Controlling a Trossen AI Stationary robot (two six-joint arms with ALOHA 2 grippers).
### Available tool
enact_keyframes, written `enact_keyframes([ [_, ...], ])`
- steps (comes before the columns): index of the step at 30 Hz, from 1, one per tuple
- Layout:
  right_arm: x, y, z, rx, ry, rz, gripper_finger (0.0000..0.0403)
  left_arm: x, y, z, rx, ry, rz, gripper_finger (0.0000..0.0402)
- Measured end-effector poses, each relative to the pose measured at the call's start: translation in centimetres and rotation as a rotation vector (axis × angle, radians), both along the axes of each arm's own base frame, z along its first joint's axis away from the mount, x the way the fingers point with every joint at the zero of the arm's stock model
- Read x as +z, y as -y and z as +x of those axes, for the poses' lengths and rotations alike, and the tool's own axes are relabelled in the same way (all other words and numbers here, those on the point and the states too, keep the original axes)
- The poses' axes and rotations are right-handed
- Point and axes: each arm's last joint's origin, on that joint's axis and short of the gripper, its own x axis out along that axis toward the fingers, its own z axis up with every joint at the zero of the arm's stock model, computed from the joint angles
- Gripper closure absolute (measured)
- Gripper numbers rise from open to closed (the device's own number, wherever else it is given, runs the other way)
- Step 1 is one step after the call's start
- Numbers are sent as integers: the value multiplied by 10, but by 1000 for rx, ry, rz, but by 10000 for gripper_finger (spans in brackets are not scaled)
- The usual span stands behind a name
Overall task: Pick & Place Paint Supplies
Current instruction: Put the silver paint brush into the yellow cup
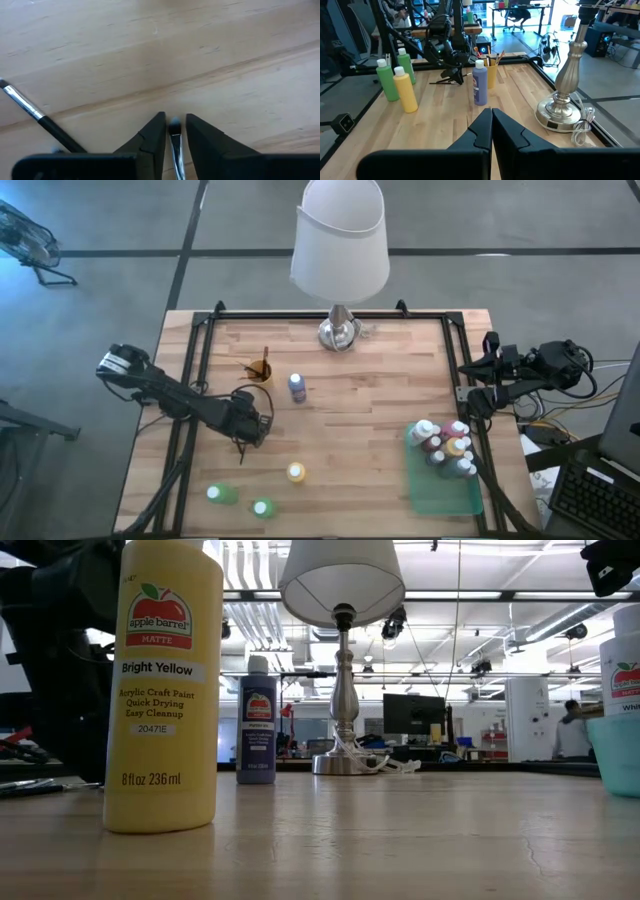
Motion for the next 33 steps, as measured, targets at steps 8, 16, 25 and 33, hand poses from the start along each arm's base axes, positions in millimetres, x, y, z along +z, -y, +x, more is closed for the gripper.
enact_keyframes([
  [8, 0, 0, 0, 0, 0, 0, 394, 0, 0, 1, 1, 4, -9, 343],
  [16, 0, 0, 0, -1, 0, 0, 394, 0, 1, 1, 1, 5, -14, 381],
  [25, 0, 0, 0, 0, 0, 0, 394, 0, 0, 1, 2, 9, -2, 398],
  [33, 0, 0, 0, 0, 0, 0, 394, 2, 1, 3, -3, 15, 5, 400],
])
